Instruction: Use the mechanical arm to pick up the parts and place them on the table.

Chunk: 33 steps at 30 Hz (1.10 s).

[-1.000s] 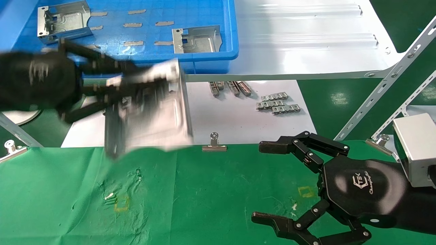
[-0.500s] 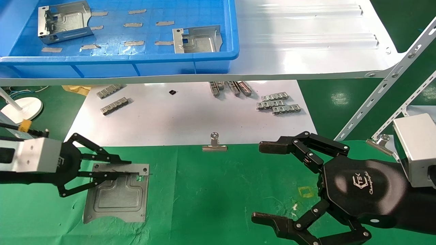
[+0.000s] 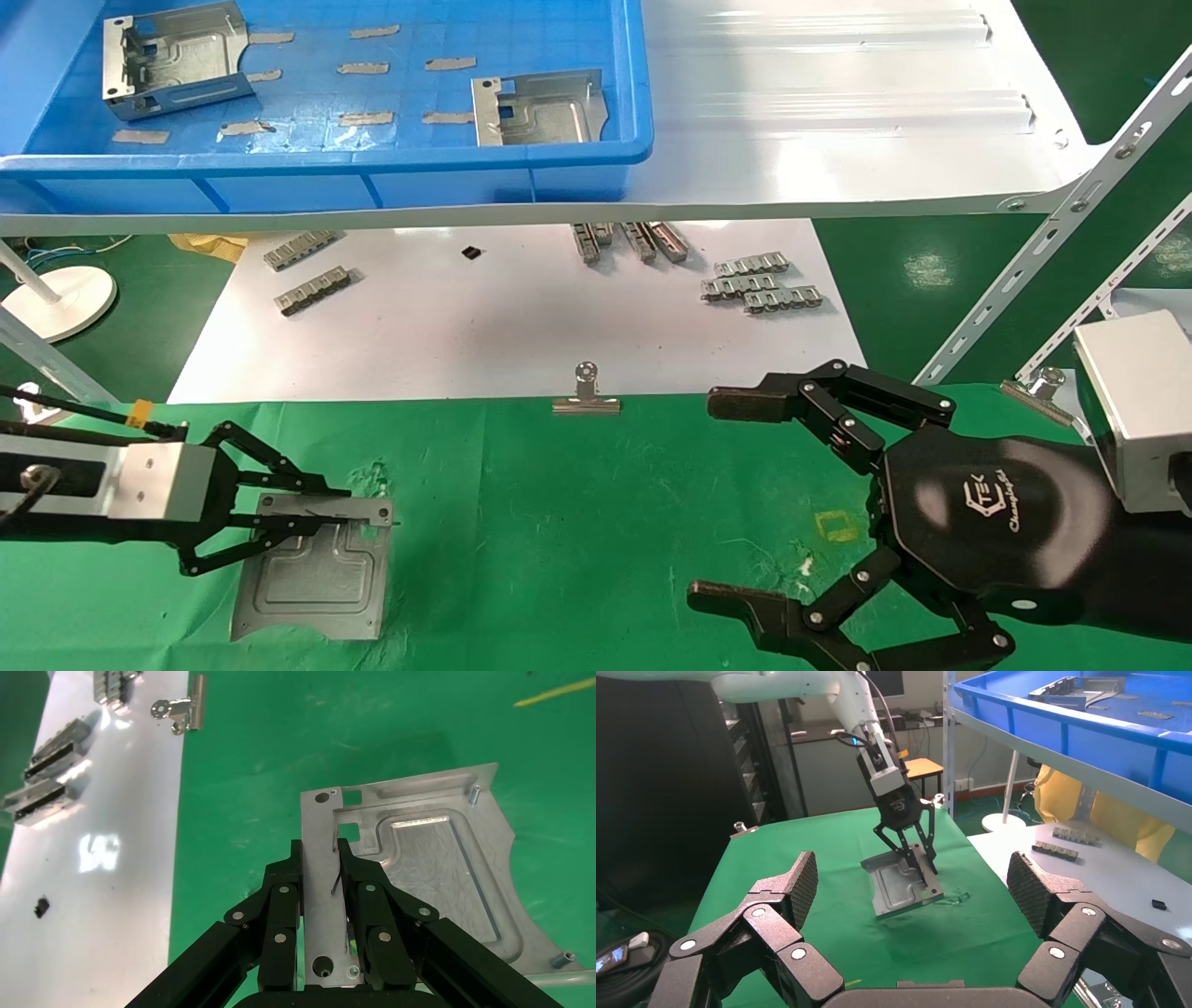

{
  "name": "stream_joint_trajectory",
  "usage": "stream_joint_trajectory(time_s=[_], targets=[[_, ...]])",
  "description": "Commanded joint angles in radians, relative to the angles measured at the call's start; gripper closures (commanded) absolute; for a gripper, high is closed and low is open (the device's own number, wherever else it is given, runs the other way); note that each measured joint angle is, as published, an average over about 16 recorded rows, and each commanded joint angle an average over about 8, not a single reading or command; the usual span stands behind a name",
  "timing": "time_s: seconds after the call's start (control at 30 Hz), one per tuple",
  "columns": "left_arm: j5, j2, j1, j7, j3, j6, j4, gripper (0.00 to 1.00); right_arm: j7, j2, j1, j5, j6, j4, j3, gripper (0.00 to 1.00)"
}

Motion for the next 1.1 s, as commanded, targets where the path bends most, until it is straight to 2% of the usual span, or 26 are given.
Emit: stream_joint_trajectory(time_s=[0.03,0.07,0.1,0.17,0.4,0.6,0.83,1.1], targets=[[0.003,0.015,0.004,0.039,0.007,0.0,0.041,0.29,0.0,0.0,0.0,0.0,0.0,0.0,0.0,0.0],[0.005,0.021,0.006,0.059,0.011,-0.001,0.058,0.16,0.0,0.0,0.0,0.0,0.0,0.0,0.0,0.0],[0.008,0.028,0.007,0.078,0.014,-0.003,0.074,0.08,0.0,0.0,0.0,0.0,0.0,0.0,0.0,0.0],[0.013,0.04,0.008,0.114,0.018,-0.011,0.108,0.0,0.0,0.0,0.0,0.0,0.0,0.0,0.0,0.0],[0.011,0.08,0.007,0.214,0.013,-0.07,0.236,0.0,0.0,0.0,0.0,0.0,0.0,0.0,0.0,0.0],[-0.024,0.094,0.003,0.223,-0.011,-0.064,0.314,0.0,0.0,0.0,0.0,0.0,0.0,0.0,0.0,0.0],[-0.14,0.082,0.058,0.101,-0.079,0.022,0.365,0.0,0.0,0.0,0.0,0.0,0.0,0.0,0.0,0.0],[-0.341,0.021,0.215,-0.1,-0.174,0.034,0.268,0.0,0.0,0.0,0.0,0.0,0.0,0.0,0.0,0.0]])
